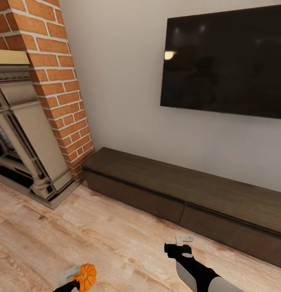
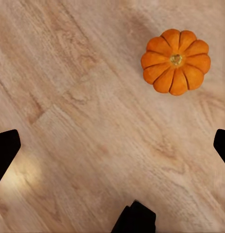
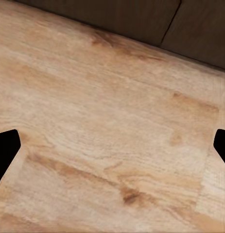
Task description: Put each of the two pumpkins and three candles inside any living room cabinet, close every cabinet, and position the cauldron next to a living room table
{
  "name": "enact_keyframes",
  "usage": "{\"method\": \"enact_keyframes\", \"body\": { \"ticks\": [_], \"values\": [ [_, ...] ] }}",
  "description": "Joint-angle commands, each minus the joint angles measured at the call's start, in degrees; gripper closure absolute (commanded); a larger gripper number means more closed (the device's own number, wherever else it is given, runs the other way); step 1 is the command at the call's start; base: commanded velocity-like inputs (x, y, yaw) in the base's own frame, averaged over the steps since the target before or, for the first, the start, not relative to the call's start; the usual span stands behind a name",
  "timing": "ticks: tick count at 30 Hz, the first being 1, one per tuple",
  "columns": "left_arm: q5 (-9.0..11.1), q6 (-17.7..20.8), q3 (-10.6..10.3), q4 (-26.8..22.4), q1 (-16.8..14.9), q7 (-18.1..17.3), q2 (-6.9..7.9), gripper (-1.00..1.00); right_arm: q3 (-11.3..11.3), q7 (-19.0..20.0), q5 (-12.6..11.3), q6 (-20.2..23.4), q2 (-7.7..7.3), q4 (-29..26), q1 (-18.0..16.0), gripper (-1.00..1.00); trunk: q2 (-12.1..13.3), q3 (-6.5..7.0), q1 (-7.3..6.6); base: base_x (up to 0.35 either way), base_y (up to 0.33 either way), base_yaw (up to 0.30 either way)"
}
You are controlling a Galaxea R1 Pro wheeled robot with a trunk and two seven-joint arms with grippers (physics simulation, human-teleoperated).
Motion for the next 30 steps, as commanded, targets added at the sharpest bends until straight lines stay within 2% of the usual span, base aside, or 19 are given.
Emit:
{"method": "enact_keyframes", "body": {
  "ticks": [1,13,22,30],
  "values": [
    [0.2,0.4,-0.5,-0.1,0.0,0.4,0.08,-1.0,0.5,-0.4,-0.5,-0.1,-0.03,-0.1,-0.1,-1.0,0.0,-0.05,0.01,0.136,0.088,0.0],
    [0.2,0.4,-0.5,-0.1,0.0,0.4,0.06,-1.0,0.5,-0.4,-0.5,-0.1,-0.03,-0.1,0.0,-1.0,0.0,-0.05,0.01,0.032,0.013,-0.022],
    [0.2,0.4,-1.4,-0.1,0.0,0.4,0.05,-1.0,0.5,-0.4,-0.5,-0.1,-0.03,-0.1,0.0,-1.0,0.0,-0.05,0.01,0.0,-0.12,-0.25],
    [0.3,0.1,-1.8,-0.1,0.0,0.4,0.07,-1.0,0.5,-0.4,-0.5,-0.1,-0.02,-0.1,-0.1,-1.0,0.0,-0.05,0.01,0.0,-0.021,-0.273]
  ]
}}
